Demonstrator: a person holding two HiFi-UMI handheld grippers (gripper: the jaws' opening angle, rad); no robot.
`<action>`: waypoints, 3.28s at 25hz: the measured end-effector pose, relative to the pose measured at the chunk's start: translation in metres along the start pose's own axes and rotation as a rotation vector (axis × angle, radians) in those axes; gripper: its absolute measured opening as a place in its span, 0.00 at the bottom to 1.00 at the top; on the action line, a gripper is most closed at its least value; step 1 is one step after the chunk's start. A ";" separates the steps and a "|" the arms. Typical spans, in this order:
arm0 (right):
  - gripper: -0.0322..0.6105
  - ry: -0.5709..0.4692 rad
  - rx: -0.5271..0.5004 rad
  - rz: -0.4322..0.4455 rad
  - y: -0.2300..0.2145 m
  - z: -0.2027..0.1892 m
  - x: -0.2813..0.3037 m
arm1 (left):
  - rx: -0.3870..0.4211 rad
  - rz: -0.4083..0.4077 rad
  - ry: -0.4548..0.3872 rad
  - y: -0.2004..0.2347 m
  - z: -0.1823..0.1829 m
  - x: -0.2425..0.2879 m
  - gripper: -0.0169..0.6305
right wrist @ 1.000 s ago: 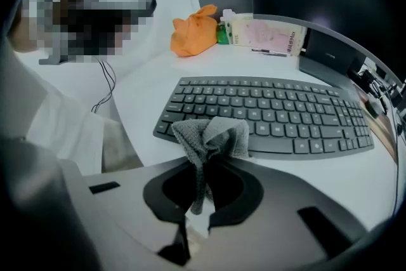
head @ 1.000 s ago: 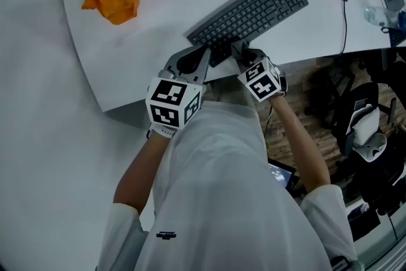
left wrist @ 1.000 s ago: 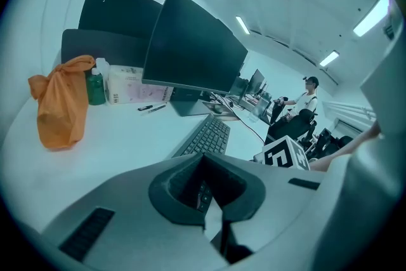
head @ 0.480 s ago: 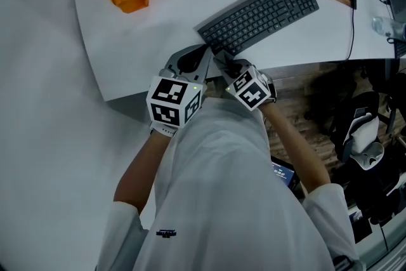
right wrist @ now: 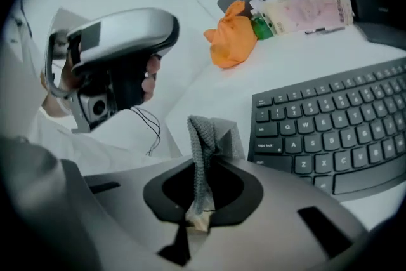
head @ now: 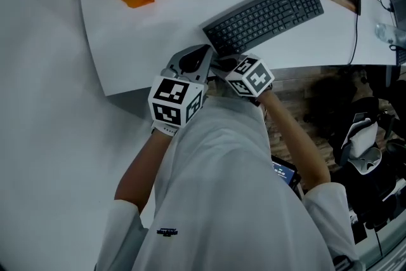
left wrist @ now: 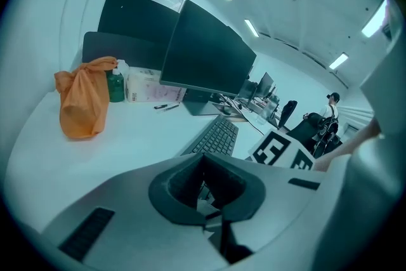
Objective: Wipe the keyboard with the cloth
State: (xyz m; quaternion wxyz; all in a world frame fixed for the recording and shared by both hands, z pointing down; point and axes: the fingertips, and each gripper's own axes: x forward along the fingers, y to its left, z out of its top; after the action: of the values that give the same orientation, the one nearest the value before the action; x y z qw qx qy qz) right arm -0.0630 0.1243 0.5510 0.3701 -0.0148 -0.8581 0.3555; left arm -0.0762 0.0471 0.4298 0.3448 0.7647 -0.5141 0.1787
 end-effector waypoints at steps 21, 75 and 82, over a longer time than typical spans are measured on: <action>0.09 -0.010 0.175 -0.157 -0.104 0.012 -0.061 | 0.011 -0.032 0.010 -0.010 0.010 0.015 0.05; 0.09 0.071 0.139 -0.920 -0.370 0.023 -0.343 | 0.055 -0.096 0.071 -0.017 0.054 0.078 0.05; 0.09 0.030 0.043 -0.969 -0.363 0.058 -0.337 | 0.055 -0.091 0.067 -0.014 0.055 0.076 0.05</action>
State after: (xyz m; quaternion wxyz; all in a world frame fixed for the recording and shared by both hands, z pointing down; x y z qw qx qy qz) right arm 0.2303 -0.2785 0.5390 0.5055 0.3892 -0.7533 0.1599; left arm -0.0368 -0.0392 0.4341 0.3488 0.7901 -0.4617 0.2024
